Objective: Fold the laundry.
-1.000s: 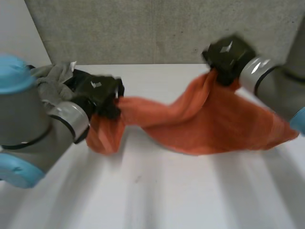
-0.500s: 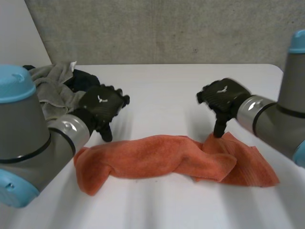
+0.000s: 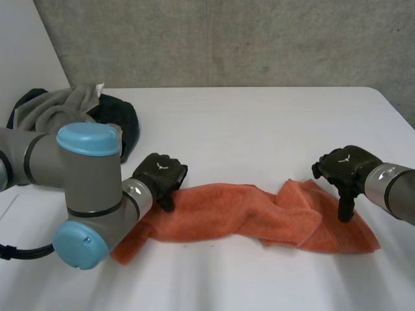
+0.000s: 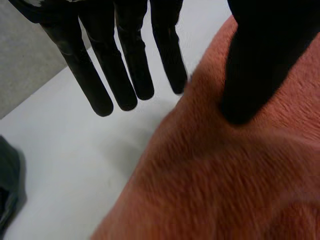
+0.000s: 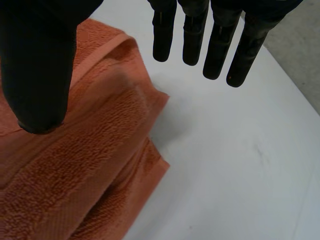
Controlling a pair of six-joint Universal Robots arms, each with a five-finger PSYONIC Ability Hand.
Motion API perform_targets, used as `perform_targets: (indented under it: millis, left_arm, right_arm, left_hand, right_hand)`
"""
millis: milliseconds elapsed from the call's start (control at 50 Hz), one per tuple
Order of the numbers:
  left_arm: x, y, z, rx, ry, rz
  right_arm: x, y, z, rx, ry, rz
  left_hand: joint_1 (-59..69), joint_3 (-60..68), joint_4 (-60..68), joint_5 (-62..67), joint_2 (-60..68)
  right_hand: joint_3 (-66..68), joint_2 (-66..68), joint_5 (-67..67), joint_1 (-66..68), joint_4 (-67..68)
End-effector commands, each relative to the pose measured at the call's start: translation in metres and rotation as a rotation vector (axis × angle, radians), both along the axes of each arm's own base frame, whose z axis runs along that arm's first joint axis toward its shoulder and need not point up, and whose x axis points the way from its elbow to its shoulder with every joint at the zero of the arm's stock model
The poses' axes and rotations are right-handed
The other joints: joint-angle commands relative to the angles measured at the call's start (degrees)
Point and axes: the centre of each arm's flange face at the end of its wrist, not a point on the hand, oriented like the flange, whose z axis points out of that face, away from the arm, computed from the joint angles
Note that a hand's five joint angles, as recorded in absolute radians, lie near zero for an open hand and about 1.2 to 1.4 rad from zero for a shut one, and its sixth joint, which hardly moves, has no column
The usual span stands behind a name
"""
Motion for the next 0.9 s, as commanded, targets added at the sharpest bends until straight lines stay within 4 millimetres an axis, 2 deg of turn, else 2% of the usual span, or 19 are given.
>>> perform_targets:
  millis: [20, 120, 220, 320, 420, 460, 500, 580, 640, 660, 680, 720, 740, 760, 780, 800, 820, 840, 900]
  left_arm:
    - [0.003, -0.002, 0.001, -0.014, -0.022, 0.016]
    - [0.005, 0.000, 0.003, -0.013, -0.026, 0.015]
    - [0.008, 0.003, 0.021, -0.038, -0.011, 0.018]
    - [0.012, 0.003, 0.038, -0.074, 0.015, 0.025]
    - [0.018, -0.006, 0.043, -0.089, 0.023, 0.053]
    - [0.019, -0.008, 0.045, -0.093, 0.025, 0.057]
    - [0.021, -0.012, 0.047, -0.104, 0.030, 0.065]
    - [0.018, -0.021, 0.056, -0.140, 0.050, 0.070]
    - [0.010, -0.037, 0.080, -0.234, 0.101, 0.069]
    - [0.008, -0.042, 0.085, -0.259, 0.113, 0.070]
    - [0.003, -0.054, 0.103, -0.335, 0.152, 0.072]
    - [0.000, -0.067, 0.125, -0.427, 0.197, 0.081]
    - [-0.002, -0.072, 0.136, -0.473, 0.221, 0.085]
    - [-0.002, -0.082, 0.160, -0.569, 0.271, 0.096]
    - [-0.001, -0.087, 0.173, -0.621, 0.297, 0.104]
    - [-0.001, -0.090, 0.184, -0.672, 0.323, 0.110]
    - [-0.001, -0.093, 0.194, -0.719, 0.351, 0.114]
    - [0.001, -0.097, 0.211, -0.811, 0.400, 0.119]
    - [0.005, -0.093, 0.243, -0.970, 0.486, 0.136]
  right_arm:
    - [0.001, 0.001, -0.001, 0.021, -0.040, 0.047]
    - [0.004, 0.000, -0.004, 0.037, -0.062, 0.078]
    - [0.004, -0.003, -0.016, 0.068, -0.059, 0.077]
    - [0.007, -0.006, -0.033, 0.114, -0.053, 0.079]
    - [0.009, -0.010, -0.044, 0.137, -0.051, 0.078]
    - [0.009, -0.014, -0.049, 0.143, -0.048, 0.076]
    - [0.010, -0.018, -0.048, 0.132, -0.055, 0.070]
    - [0.011, -0.043, -0.025, -0.003, -0.120, 0.006]
    - [0.013, -0.058, -0.005, -0.102, -0.155, -0.017]
    - [0.015, -0.069, 0.017, -0.192, -0.180, -0.025]
    - [0.015, -0.074, 0.027, -0.229, -0.193, -0.033]
    - [0.015, -0.085, 0.051, -0.322, -0.219, -0.048]
    - [0.018, -0.094, 0.077, -0.415, -0.262, -0.064]
    - [0.020, -0.097, 0.090, -0.461, -0.291, -0.074]
    - [0.022, -0.099, 0.103, -0.504, -0.322, -0.082]
    - [0.024, -0.101, 0.115, -0.546, -0.354, -0.090]
    - [0.027, -0.103, 0.137, -0.625, -0.416, -0.102]
    - [0.026, -0.104, 0.147, -0.665, -0.444, -0.109]
    - [0.026, -0.099, 0.178, -0.776, -0.533, -0.103]
  left_hand:
    - [27.85, 29.68, 30.29, 30.64, 29.54]
    - [27.86, 29.69, 30.29, 30.64, 29.54]
    - [27.86, 29.69, 30.29, 30.64, 29.54]
    - [27.86, 29.69, 30.29, 30.64, 29.54]
    - [27.86, 29.69, 30.29, 30.64, 29.54]
    - [27.86, 29.69, 30.29, 30.64, 29.54]
    - [27.86, 29.69, 30.29, 30.64, 29.54]
    - [27.86, 29.69, 30.29, 30.64, 29.54]
    - [27.86, 29.69, 30.29, 30.64, 29.54]
    - [27.86, 29.69, 30.29, 30.64, 29.54]
    - [27.86, 29.69, 30.29, 30.64, 29.54]
    - [27.86, 29.69, 30.29, 30.64, 29.54]
    - [27.86, 29.69, 30.29, 30.64, 29.54]
    - [27.86, 29.69, 30.29, 30.64, 29.54]
    - [27.86, 29.69, 30.29, 30.64, 29.54]
    - [27.86, 29.69, 30.29, 30.64, 29.54]
    - [27.86, 29.69, 30.29, 30.64, 29.54]
    - [27.86, 29.69, 30.29, 30.64, 29.54]
    - [27.86, 29.69, 30.29, 30.64, 29.54]
  right_hand:
    - [-10.32, -11.57, -9.66, -8.22, -9.83]
    - [-10.80, -12.05, -10.14, -8.70, -10.32]
    - [-8.38, -9.63, -7.72, -6.28, -7.89]
    - [9.42, 8.17, 10.08, 11.52, 9.91]
    - [24.75, 23.50, 25.41, 26.85, 25.23]
    - [38.00, 36.75, 38.66, 40.10, 38.48]
    - [59.08, 57.83, 59.74, 61.18, 59.57]
    - [59.20, 57.95, 59.86, 61.30, 59.68]
    - [59.20, 57.95, 59.86, 61.30, 59.68]
    - [59.20, 57.95, 59.86, 61.30, 59.68]
    - [59.20, 57.95, 59.86, 61.30, 59.68]
    - [59.20, 57.95, 59.86, 61.30, 59.68]
    - [59.20, 57.95, 59.86, 61.30, 59.68]
    - [59.20, 57.95, 59.86, 61.30, 59.68]
    - [59.20, 57.95, 59.86, 61.30, 59.68]
    - [59.20, 57.95, 59.86, 61.30, 59.68]
    - [59.20, 57.95, 59.86, 61.30, 59.68]
    - [59.20, 57.95, 59.86, 61.30, 59.68]
    - [59.20, 57.95, 59.86, 61.30, 59.68]
